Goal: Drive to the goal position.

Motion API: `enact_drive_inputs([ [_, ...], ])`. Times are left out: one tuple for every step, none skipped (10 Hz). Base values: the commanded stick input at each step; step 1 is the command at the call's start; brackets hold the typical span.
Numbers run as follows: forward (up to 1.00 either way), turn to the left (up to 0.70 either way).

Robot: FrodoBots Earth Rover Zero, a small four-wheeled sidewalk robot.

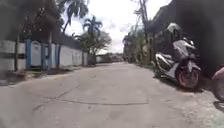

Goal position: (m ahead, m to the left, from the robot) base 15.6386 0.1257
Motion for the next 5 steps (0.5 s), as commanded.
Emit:
enact_drive_inputs([
  [1.00, -0.40],
  [1.00, -0.38],
  [1.00, -0.05],
  [1.00, 0.00],
  [1.00, 0.00],
])
